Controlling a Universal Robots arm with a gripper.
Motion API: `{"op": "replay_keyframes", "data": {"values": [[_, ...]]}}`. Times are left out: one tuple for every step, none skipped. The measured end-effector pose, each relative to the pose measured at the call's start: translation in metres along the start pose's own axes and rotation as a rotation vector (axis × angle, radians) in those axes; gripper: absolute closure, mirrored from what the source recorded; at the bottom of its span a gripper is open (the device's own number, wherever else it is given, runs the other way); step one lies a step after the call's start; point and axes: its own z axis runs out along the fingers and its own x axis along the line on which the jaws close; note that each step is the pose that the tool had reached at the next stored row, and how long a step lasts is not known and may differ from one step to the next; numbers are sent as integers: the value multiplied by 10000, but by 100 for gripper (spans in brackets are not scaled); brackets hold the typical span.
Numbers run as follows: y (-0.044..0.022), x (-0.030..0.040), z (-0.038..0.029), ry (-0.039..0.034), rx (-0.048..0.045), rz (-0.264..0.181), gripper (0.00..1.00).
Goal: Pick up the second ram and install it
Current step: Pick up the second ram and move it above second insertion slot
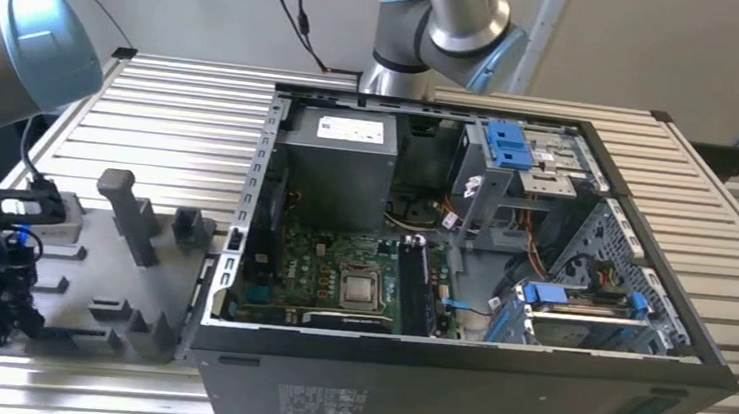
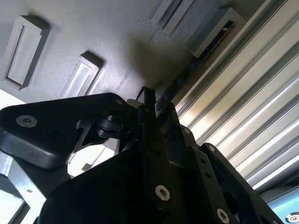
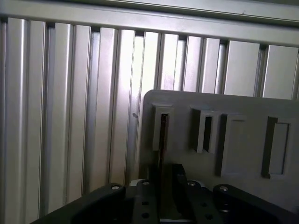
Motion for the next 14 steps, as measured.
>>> {"op": "replay_keyframes", "data": {"values": [[0,0,0,0,0,0,71],[0,0,1,0,0,0,77],[0,0,0,0,0,0,77],[0,0,1,-1,2,1,79],[1,0,1,0,-2,0,79],[0,0,2,-1,0,0,85],[0,0,2,-1,0,0,85],[0,0,2,0,0,0,85],[0,0,2,0,0,0,85],[0,0,2,0,-1,0,85],[0,0,2,0,0,0,85],[0,0,3,1,0,0,85],[0,0,3,0,-1,0,85],[0,0,3,0,0,0,85]]}}
